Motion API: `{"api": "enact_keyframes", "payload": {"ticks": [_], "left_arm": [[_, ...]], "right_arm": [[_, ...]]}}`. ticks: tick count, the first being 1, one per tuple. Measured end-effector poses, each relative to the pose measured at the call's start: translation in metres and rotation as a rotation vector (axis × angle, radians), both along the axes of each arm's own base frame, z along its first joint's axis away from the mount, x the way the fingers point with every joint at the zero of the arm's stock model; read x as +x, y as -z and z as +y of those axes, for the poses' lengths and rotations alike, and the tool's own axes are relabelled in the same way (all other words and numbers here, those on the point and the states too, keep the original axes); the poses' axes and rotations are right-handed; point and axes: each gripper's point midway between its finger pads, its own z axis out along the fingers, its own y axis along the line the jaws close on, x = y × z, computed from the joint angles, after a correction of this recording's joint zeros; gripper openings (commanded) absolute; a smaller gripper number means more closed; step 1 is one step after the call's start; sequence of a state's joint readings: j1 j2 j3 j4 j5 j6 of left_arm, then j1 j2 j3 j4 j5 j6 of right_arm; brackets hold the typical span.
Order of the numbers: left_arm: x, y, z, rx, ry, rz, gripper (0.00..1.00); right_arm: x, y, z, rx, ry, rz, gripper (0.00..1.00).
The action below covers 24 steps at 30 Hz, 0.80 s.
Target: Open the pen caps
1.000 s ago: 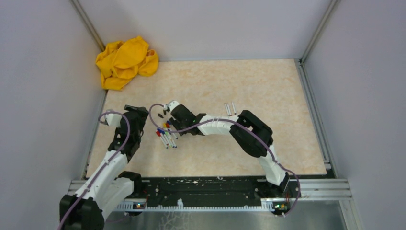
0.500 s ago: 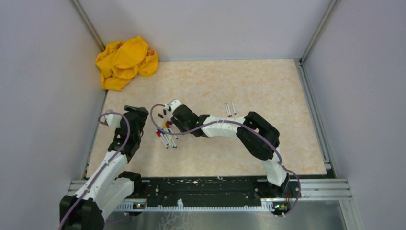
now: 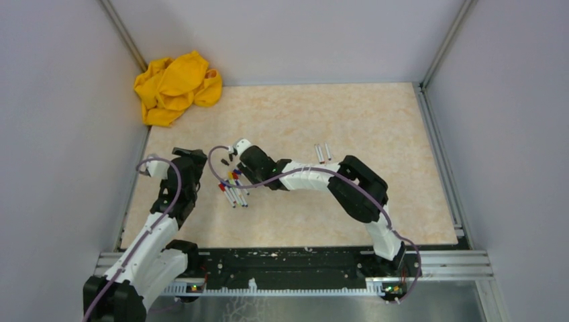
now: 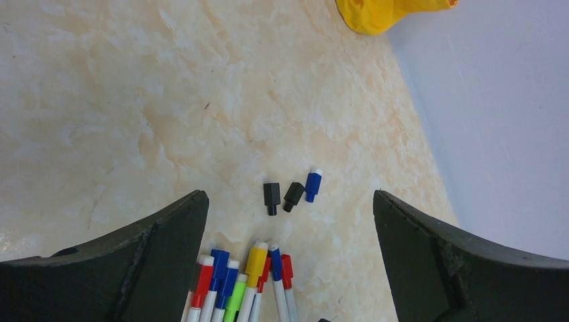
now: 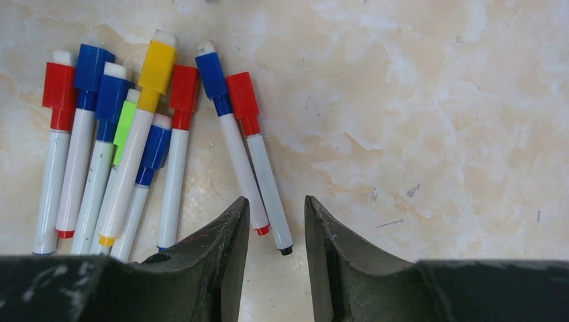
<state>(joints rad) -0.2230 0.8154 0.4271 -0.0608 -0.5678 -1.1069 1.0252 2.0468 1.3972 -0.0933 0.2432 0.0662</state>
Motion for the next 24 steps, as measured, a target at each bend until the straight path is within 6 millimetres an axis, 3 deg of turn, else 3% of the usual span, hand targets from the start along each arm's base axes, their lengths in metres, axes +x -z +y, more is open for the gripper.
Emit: {"api": "enact_keyframes", "payload": {"ticks": [20, 23, 24], "left_arm": [[-0.001, -0.006, 0.003, 0.002, -0.015, -0.021, 0.98], [-0.001, -0.006, 0.003, 0.002, -0.015, -0.021, 0.98], [-0.001, -0.006, 0.003, 0.002, -0.015, -0.021, 0.98]], "right_arm": [[0.008, 0.022, -0.002, -0.021, -0.003, 0.039, 0.35], [0.007, 0.023, -0.001, -0.020, -0.008, 0.044, 0.30], [0.007, 0.023, -0.001, -0.020, -0.008, 0.044, 0.23]]}}
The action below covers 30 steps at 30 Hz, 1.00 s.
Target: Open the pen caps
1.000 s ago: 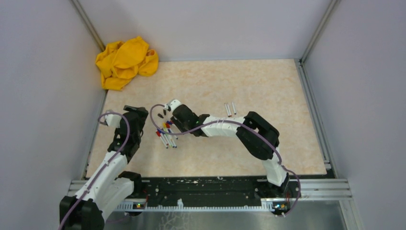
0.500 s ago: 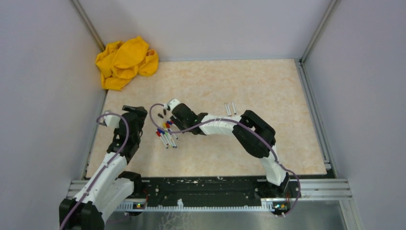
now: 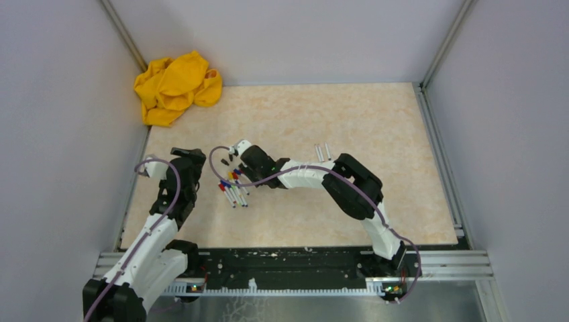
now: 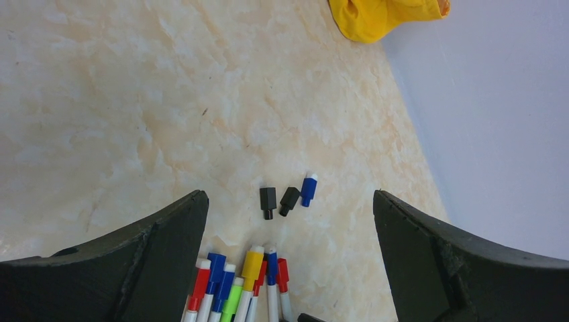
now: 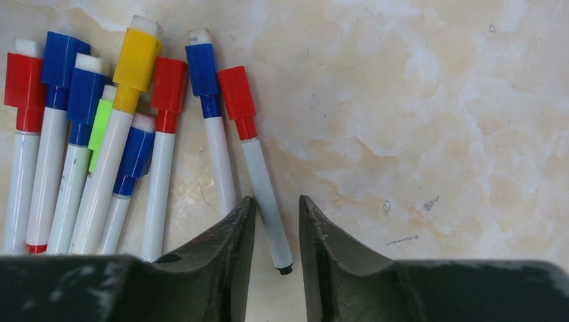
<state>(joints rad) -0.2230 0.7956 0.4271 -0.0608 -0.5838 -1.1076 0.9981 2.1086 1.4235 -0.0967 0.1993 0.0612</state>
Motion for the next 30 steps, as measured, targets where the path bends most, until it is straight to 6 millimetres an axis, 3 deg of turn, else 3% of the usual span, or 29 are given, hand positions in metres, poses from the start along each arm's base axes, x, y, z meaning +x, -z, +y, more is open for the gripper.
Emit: {"api": "enact_keyframes", "payload": {"ticks": [3, 10, 15, 21, 30], "left_arm": [[0.000, 0.000, 0.000, -0.001, 0.000, 0.000, 0.98], [0.000, 0.001, 0.000, -0.007, -0.001, -0.001, 0.98], [0.005, 0.008, -0.010, -0.021, 0.044, 0.003, 0.98], [0.026, 0.021, -0.047, -0.051, 0.231, 0.033, 0.98], [0.058, 0.011, -0.116, -0.179, 0.551, 0.025, 0.98]], "right_arm": [[-0.001, 0.001, 0.000, -0.003, -0.004, 0.005, 0.00], [-0.003, 0.002, -0.003, -0.001, 0.000, 0.006, 0.00], [-0.013, 0.001, -0.018, -0.011, 0.008, 0.022, 0.00], [-0.022, -0.012, -0.031, 0.030, 0.006, 0.054, 0.00], [-0.010, -0.077, -0.025, 0.245, 0.002, 0.031, 0.00]]}}
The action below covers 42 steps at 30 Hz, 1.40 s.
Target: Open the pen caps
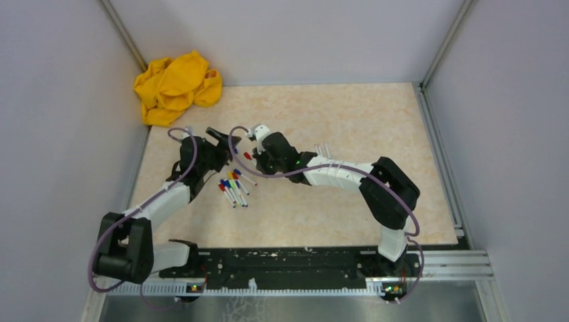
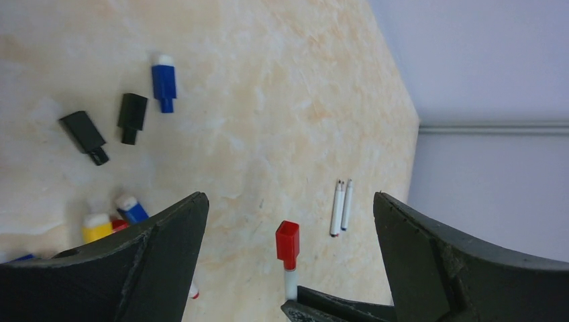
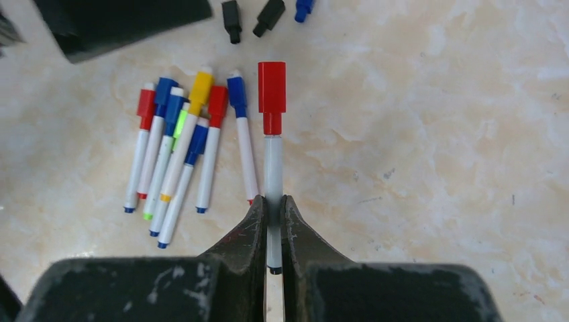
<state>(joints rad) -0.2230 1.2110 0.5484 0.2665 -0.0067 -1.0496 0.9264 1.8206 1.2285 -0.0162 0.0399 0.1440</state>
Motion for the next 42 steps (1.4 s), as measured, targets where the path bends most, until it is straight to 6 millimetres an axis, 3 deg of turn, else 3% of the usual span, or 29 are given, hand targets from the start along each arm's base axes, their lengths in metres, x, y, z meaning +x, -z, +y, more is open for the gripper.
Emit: {"api": "enact_keyframes", "payload": {"ticks": [8, 13, 24, 30, 34, 38, 42], "left_arm": [[0.002, 0.016, -0.042, -0.092, 0.197, 0.052, 0.97], [-0.002, 0.017, -0.058, -0.128, 0.261, 0.054, 0.87], [-0.002, 0.009, -0.071, -0.166, 0.308, 0.030, 0.41], [-0.002, 0.015, -0.072, -0.158, 0.312, 0.042, 0.00], [-0.002, 0.014, -0.076, -0.164, 0.324, 0.042, 0.00], [-0.001, 0.013, -0.078, -0.162, 0.332, 0.038, 0.00], [-0.002, 0.010, -0.085, -0.166, 0.354, 0.034, 0.00]], "right_arm": [[-0.006, -0.006, 0.009, 0.064, -0.039, 0.028, 0.00], [-0.005, -0.008, 0.010, 0.084, -0.043, 0.039, 0.00], [0.006, -0.012, 0.005, 0.108, -0.024, 0.041, 0.00], [0.012, -0.016, 0.001, 0.131, -0.007, 0.034, 0.00], [0.012, -0.018, -0.003, 0.134, 0.000, 0.036, 0.00], [0.011, -0.020, -0.004, 0.137, 0.000, 0.034, 0.20], [0.012, -0.023, -0.004, 0.143, -0.003, 0.032, 0.23]]}}
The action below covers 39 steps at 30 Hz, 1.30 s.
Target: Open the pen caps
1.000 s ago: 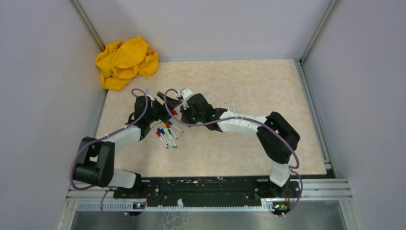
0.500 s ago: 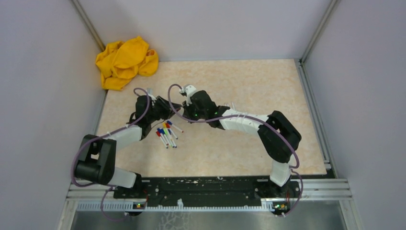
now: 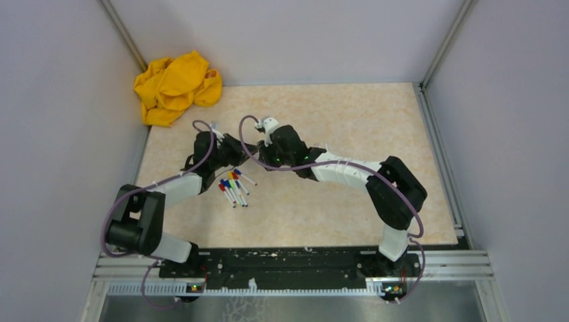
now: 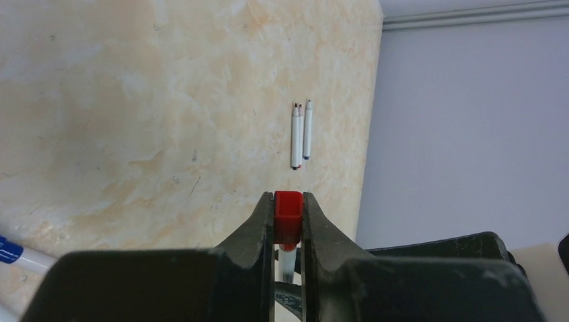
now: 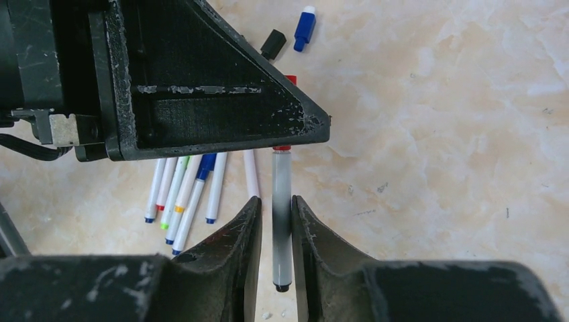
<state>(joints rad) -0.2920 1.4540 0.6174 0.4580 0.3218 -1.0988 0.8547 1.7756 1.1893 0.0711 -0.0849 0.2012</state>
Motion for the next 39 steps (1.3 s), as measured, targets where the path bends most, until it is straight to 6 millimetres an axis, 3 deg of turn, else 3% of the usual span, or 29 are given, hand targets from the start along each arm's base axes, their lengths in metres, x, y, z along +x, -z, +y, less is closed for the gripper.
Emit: {"api": "enact_keyframes", "payload": {"ticks": [14, 17, 23, 28, 34, 39], "left_arm": [[-0.001, -0.004, -0.016, -0.001, 0.063, -0.022, 0.00], [0.000, -0.004, -0.017, 0.003, 0.065, -0.025, 0.00], [0.007, 0.004, -0.017, 0.028, 0.063, -0.023, 0.00], [0.034, 0.007, -0.023, 0.062, 0.070, -0.029, 0.00], [0.086, -0.005, -0.010, 0.047, 0.011, -0.075, 0.00], [0.094, 0.013, 0.003, 0.137, -0.031, -0.024, 0.03]], "right_arm": [[0.006, 0.001, -0.005, 0.000, 0.004, 0.008, 0.14], [0.008, 0.002, -0.005, 0.002, 0.000, 0.015, 0.00], [0.013, 0.010, -0.006, -0.010, 0.009, 0.027, 0.00], [0.017, 0.025, -0.023, -0.024, 0.072, 0.025, 0.00], [-0.018, 0.073, -0.056, -0.114, 0.088, 0.124, 0.00], [-0.007, 0.071, -0.073, -0.137, 0.163, 0.109, 0.00]]}}
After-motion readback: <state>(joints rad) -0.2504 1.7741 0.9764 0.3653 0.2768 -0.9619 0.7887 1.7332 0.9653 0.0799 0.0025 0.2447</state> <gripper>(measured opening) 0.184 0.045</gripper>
